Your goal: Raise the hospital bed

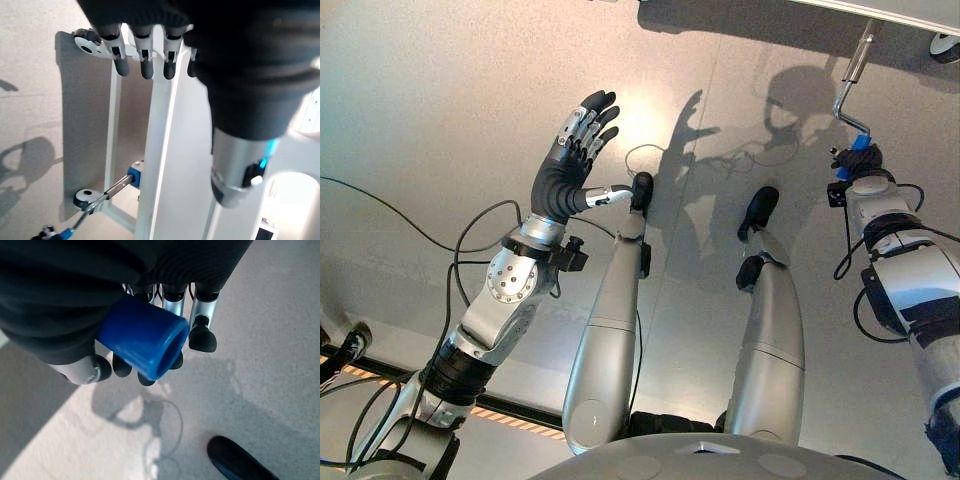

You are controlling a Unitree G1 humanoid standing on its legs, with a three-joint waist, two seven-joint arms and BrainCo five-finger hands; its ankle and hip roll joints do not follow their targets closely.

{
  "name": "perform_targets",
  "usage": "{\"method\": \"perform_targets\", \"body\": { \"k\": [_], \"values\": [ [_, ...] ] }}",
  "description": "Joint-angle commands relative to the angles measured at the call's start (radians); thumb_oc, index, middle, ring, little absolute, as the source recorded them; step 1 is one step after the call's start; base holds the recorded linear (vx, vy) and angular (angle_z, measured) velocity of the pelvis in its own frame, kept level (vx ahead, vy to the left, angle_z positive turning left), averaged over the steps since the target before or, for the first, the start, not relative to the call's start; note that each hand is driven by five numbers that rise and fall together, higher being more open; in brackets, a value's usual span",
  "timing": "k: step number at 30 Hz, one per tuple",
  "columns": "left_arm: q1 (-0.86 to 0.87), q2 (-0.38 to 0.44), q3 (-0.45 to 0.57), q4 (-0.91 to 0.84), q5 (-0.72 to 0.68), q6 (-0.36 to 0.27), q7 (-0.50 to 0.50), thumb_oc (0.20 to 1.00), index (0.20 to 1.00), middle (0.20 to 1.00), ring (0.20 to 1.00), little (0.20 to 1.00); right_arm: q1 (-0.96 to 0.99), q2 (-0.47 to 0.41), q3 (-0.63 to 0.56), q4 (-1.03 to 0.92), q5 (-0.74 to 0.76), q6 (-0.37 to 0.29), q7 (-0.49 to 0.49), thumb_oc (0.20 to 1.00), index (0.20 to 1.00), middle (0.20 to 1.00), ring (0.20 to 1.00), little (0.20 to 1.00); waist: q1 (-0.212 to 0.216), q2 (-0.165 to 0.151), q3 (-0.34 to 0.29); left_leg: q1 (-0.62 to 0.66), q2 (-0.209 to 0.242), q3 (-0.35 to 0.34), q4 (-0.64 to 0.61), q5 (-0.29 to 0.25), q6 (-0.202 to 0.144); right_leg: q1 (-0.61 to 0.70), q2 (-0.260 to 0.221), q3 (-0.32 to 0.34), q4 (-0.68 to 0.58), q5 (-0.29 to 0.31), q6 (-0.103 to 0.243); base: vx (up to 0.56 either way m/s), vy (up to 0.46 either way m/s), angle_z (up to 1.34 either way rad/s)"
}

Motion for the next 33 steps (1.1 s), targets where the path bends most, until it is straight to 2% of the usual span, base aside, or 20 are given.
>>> {"method": "perform_targets", "body": {
  "k": [1,5,14,21,28,31,33],
  "values": [
    [0.000,-0.047,0.032,-0.075,-0.008,-0.037,0.019,1.000,1.000,1.000,1.000,1.000,-0.020,0.174,0.119,-0.070,-0.127,-0.023,0.072,0.200,0.200,0.200,0.200,0.200,0.028,0.126,-0.018,-0.019,-0.037,0.001,-0.021,-0.006,0.032,0.028,-0.018,-0.003,0.089,-0.063,0.061,0.01,0.064,0.02],
    [-0.008,-0.049,0.035,-0.069,-0.005,-0.042,0.030,1.000,1.000,1.000,1.000,1.000,-0.064,0.229,0.157,-0.077,-0.181,-0.015,0.075,0.200,0.200,0.200,0.200,0.200,0.045,0.139,-0.018,-0.019,-0.046,-0.005,-0.031,-0.003,0.035,0.039,-0.029,-0.013,0.069,-0.053,0.065,0.01,0.051,0.00],
    [-0.002,-0.043,0.048,-0.085,-0.012,-0.044,0.032,1.000,1.000,1.000,1.000,1.000,-0.124,0.257,0.295,-0.110,-0.397,-0.006,0.092,0.200,0.200,0.200,0.200,0.200,0.070,0.160,-0.018,-0.030,-0.059,-0.016,-0.037,0.000,0.037,0.043,-0.041,-0.027,0.060,-0.051,0.070,0.01,0.028,0.02],
    [0.021,-0.047,0.049,-0.098,-0.013,-0.049,0.029,1.000,1.000,1.000,1.000,1.000,-0.130,0.307,0.366,-0.163,-0.502,-0.021,0.102,0.200,0.200,0.200,0.200,0.200,0.069,0.164,-0.018,-0.040,-0.062,-0.016,-0.034,0.000,0.039,0.033,-0.045,-0.026,0.062,-0.051,0.068,0.01,0.015,0.02],
    [0.023,-0.045,0.046,-0.102,-0.012,-0.054,0.031,1.000,1.000,1.000,1.000,1.000,-0.129,0.334,0.400,-0.220,-0.534,-0.047,0.102,0.200,0.200,0.200,0.200,0.200,0.067,0.166,-0.018,-0.042,-0.064,-0.013,-0.030,0.000,0.039,0.031,-0.048,-0.020,0.063,-0.051,0.068,0.00,0.010,-0.01],
    [0.046,-0.050,0.051,-0.104,-0.012,-0.067,0.024,1.000,1.000,1.000,1.000,1.000,-0.037,0.304,0.352,-0.432,-0.444,-0.102,0.050,0.200,0.200,0.200,0.200,0.200,0.043,0.154,-0.018,-0.040,-0.062,-0.001,-0.030,0.004,0.037,0.027,-0.048,-0.011,0.062,-0.044,0.071,0.00,0.026,0.03],
    [0.057,-0.045,0.053,-0.097,-0.005,-0.073,0.031,1.000,1.000,1.000,1.000,1.000,0.019,0.266,0.328,-0.668,-0.366,-0.151,0.028,0.200,0.200,0.200,0.200,0.200,0.024,0.131,-0.018,-0.035,-0.055,0.006,-0.031,0.001,0.038,0.027,-0.043,-0.002,0.051,-0.039,0.067,0.01,0.017,0.01]
  ]
}}
